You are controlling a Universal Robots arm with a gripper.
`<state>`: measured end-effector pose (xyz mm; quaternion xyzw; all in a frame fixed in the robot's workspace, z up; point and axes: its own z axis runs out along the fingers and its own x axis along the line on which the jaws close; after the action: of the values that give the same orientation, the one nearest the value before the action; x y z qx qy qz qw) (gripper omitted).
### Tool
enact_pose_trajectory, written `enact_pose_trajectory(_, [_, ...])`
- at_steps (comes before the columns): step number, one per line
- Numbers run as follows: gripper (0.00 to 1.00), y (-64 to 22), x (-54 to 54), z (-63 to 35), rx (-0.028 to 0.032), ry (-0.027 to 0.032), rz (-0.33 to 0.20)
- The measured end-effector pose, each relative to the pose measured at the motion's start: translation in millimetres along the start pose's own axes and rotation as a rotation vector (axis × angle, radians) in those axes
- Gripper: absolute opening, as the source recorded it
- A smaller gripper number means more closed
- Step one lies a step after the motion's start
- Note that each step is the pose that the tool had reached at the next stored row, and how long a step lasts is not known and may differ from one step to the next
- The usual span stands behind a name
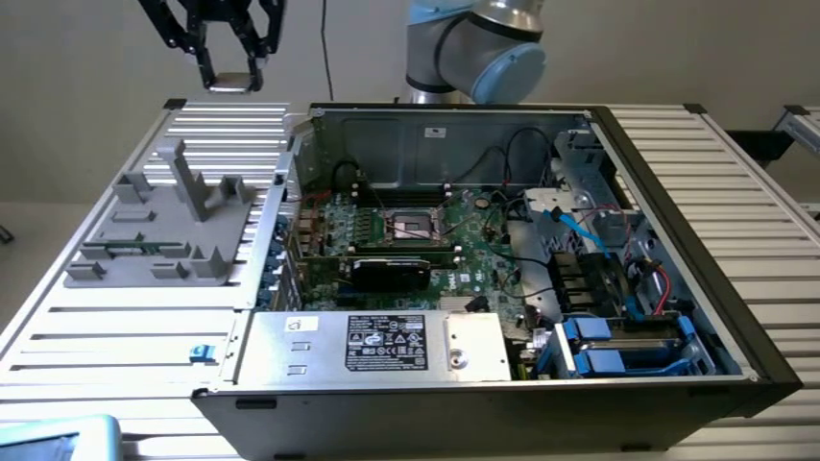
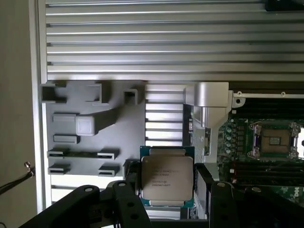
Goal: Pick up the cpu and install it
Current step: 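Pick up the cpu and move it towards the insertion slot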
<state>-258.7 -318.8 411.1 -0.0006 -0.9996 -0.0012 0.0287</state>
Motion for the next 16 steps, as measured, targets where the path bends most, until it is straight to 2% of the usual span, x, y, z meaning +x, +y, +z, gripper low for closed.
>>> enact_pose_trajectory(16, [0.56, 0.1, -72.6, -4.1, 0.0, -0.0012, 0.0])
